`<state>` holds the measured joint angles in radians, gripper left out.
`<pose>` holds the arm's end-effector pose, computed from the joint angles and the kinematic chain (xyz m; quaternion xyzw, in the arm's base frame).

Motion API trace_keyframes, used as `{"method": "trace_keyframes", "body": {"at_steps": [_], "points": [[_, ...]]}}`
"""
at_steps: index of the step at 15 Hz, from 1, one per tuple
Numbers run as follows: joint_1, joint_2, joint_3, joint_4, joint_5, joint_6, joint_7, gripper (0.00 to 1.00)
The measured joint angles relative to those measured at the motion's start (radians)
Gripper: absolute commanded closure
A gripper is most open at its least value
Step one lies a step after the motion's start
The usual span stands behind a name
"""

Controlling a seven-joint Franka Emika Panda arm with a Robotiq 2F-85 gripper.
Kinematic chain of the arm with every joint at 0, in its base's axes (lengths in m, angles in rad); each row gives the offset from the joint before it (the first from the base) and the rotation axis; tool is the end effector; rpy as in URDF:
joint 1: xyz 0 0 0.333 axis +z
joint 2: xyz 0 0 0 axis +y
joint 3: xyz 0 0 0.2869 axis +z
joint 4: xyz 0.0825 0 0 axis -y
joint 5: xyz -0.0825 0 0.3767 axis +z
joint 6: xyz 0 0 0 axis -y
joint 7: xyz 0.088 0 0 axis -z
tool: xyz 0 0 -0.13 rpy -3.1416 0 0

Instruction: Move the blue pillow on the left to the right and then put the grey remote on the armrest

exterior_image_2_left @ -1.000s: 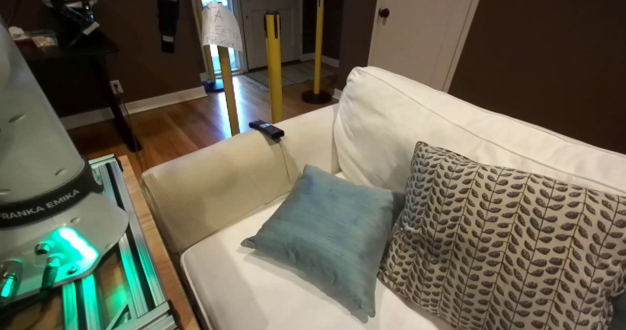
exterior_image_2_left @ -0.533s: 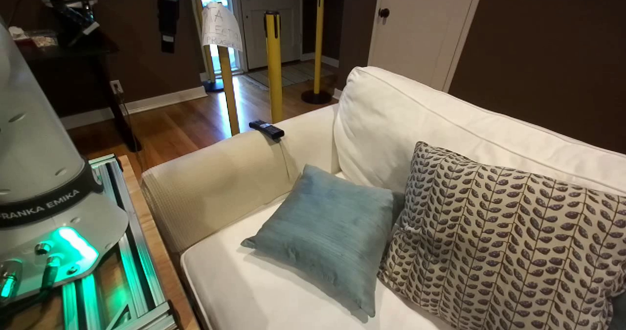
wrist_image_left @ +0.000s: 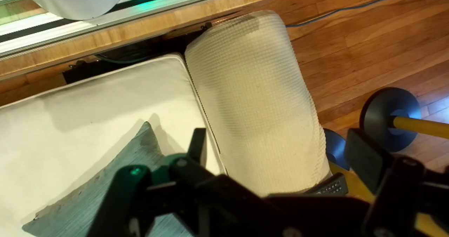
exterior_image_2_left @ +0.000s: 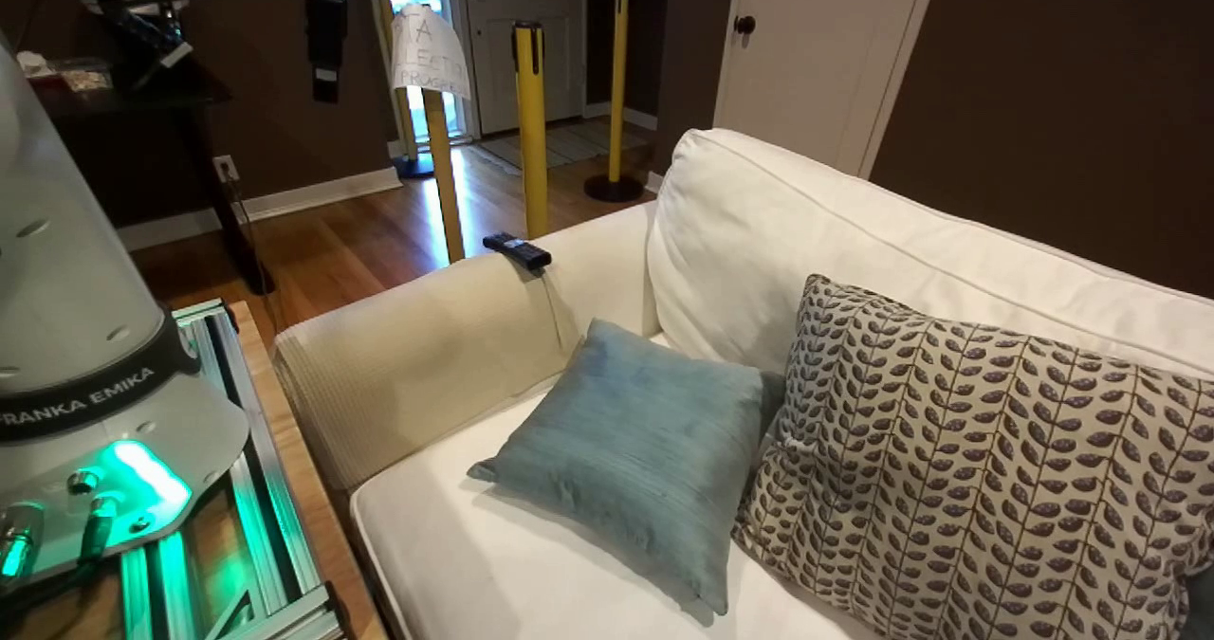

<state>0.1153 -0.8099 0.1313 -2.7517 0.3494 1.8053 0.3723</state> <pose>0.2872 0.1029 0.3911 -0.9811 0.1373 0.0979 0.0950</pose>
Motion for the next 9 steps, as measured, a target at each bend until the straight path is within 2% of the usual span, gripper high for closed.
{"method": "trace_keyframes", "body": {"at_steps": [7, 9], "points": [[-0.001, 0.001, -0.001, 0.000, -0.002, 0.001, 0.002, 0.00], [-0.065, 0.010, -0.007, -0.001, -0.023, 0.010, 0.031, 0.00]]}}
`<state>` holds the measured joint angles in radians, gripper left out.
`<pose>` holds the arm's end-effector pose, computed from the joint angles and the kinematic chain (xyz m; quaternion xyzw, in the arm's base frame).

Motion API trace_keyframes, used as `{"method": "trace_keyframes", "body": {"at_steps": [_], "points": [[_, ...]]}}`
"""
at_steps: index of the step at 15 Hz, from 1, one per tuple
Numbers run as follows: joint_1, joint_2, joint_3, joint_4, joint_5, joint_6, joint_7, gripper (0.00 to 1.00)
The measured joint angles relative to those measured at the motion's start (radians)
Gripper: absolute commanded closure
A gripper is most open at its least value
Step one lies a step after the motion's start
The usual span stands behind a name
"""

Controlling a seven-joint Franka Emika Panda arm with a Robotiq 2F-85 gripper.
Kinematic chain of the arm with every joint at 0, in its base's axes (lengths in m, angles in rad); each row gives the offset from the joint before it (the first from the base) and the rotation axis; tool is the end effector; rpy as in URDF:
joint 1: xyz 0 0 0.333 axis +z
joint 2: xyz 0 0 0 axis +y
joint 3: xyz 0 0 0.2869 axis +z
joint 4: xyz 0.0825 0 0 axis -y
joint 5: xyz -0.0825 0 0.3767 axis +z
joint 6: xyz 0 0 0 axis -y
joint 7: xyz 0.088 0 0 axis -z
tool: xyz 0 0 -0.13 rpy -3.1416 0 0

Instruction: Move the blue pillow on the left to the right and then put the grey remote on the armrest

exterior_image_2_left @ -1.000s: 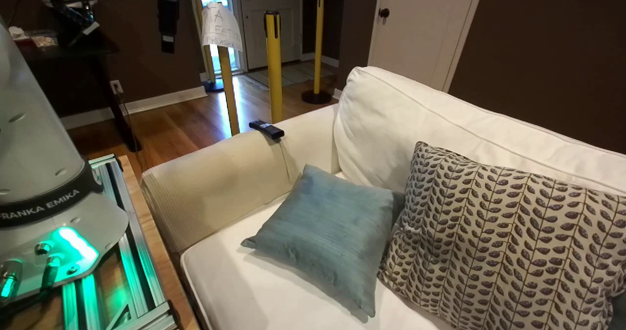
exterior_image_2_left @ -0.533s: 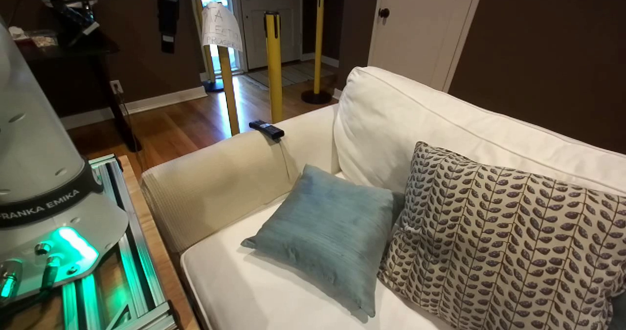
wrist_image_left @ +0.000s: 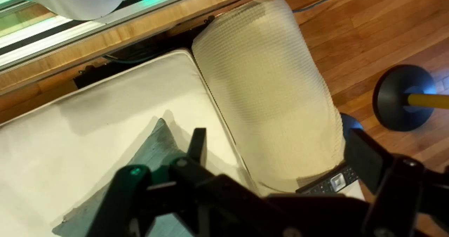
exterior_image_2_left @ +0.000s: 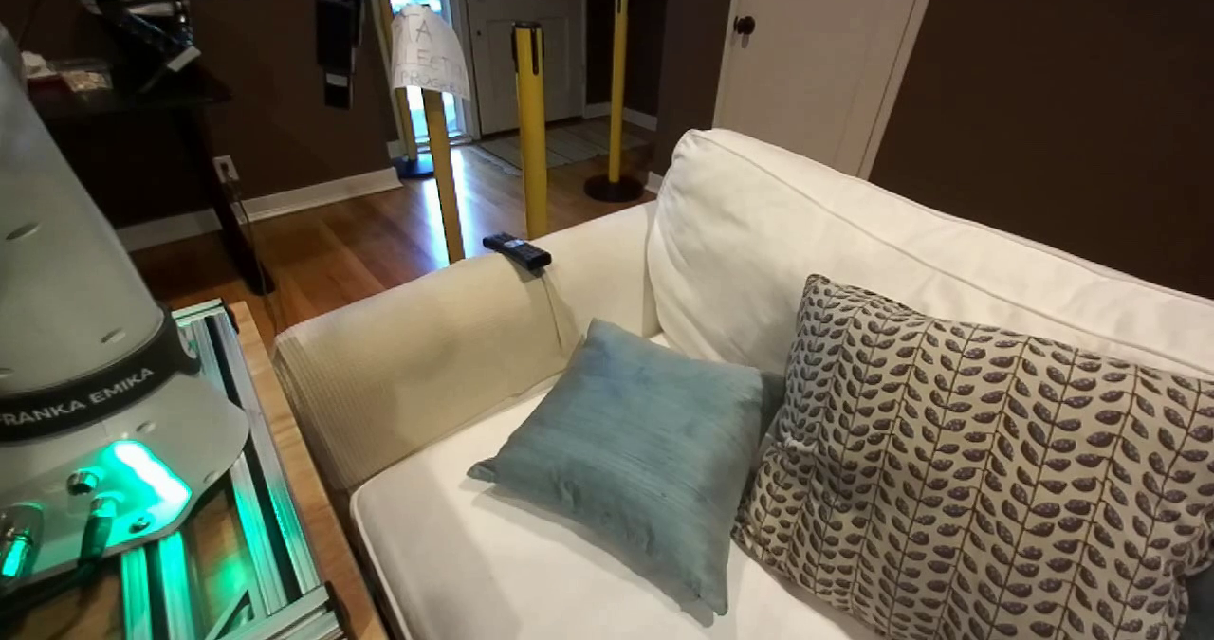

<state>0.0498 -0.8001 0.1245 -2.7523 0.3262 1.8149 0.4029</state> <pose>0.2955 0.0797 0.3883 -0.9743 0.1842 0.0943 0.0884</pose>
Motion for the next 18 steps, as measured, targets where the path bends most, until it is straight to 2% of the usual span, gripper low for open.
{"method": "trace_keyframes", "body": {"at_steps": [2, 10, 12, 15, 18], "points": [[-0.045, 0.013, -0.004, 0.000, -0.004, 0.001, -0.002, 0.00], [-0.054, 0.020, -0.003, 0.001, -0.005, 0.001, 0.001, 0.00], [-0.092, 0.022, -0.006, 0.001, -0.026, 0.014, 0.019, 0.00], [-0.171, 0.048, -0.029, 0.000, -0.110, 0.106, -0.002, 0.00], [-0.212, 0.102, -0.050, -0.001, -0.202, 0.258, -0.063, 0.00]]}}
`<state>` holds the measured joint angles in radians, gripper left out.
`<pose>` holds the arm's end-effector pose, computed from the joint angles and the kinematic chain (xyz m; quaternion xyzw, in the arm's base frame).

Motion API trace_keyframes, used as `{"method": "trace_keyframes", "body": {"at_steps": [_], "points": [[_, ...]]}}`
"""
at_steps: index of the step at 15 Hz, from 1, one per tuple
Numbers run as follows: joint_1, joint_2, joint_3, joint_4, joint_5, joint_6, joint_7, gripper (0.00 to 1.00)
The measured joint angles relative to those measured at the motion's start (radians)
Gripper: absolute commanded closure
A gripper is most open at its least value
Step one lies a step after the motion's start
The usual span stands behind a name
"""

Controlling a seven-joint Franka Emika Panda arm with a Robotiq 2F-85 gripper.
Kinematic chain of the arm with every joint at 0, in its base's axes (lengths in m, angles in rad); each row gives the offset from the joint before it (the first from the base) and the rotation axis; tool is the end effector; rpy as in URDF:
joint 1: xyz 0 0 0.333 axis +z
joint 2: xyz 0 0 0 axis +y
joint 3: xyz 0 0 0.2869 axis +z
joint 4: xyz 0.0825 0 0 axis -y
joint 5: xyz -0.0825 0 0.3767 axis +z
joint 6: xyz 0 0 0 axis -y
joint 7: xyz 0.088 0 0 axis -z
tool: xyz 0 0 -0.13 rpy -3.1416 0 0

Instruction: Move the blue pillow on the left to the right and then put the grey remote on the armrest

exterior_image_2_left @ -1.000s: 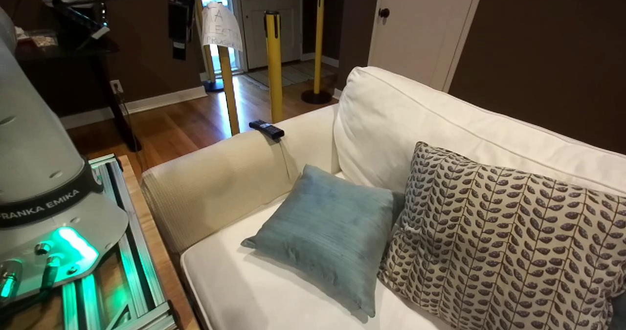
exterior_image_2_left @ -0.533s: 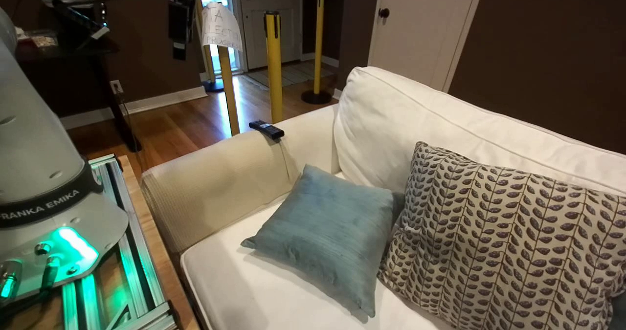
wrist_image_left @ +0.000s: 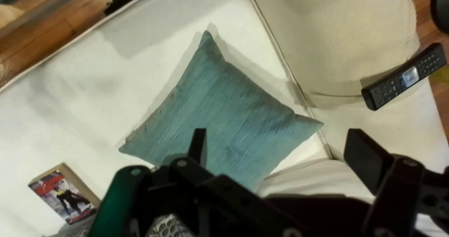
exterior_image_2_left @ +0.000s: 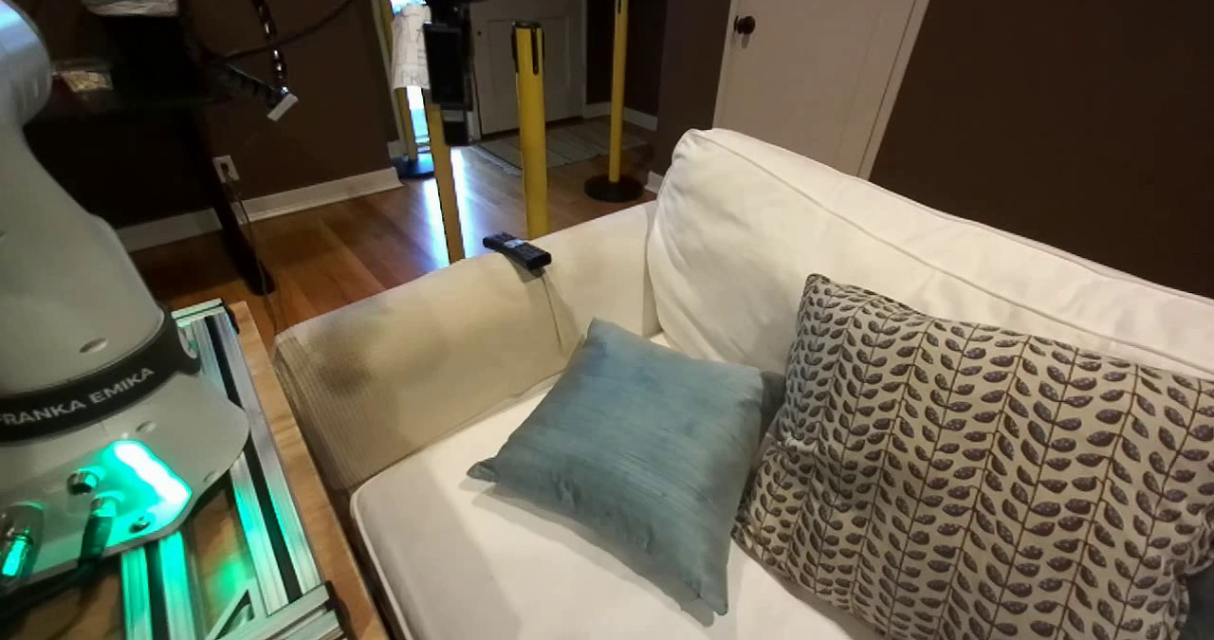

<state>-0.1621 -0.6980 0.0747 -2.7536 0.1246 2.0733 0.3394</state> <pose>0.3404 -0.0249 0.3744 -0.9680 0.2487 -0.0052 0.0317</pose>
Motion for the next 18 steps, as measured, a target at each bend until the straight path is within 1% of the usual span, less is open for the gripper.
{"method": "trace_keyframes", "body": {"at_steps": [4, 6, 9, 15, 18], "points": [[-0.010, 0.115, -0.002, -0.003, -0.117, 0.211, -0.045, 0.00], [-0.018, 0.187, -0.003, -0.004, -0.160, 0.264, -0.045, 0.00], [-0.023, 0.258, -0.006, 0.000, -0.174, 0.292, -0.045, 0.00], [-0.021, 0.262, -0.010, 0.003, -0.175, 0.292, -0.045, 0.00], [-0.007, 0.309, -0.054, 0.003, -0.168, 0.306, -0.110, 0.00]]}}
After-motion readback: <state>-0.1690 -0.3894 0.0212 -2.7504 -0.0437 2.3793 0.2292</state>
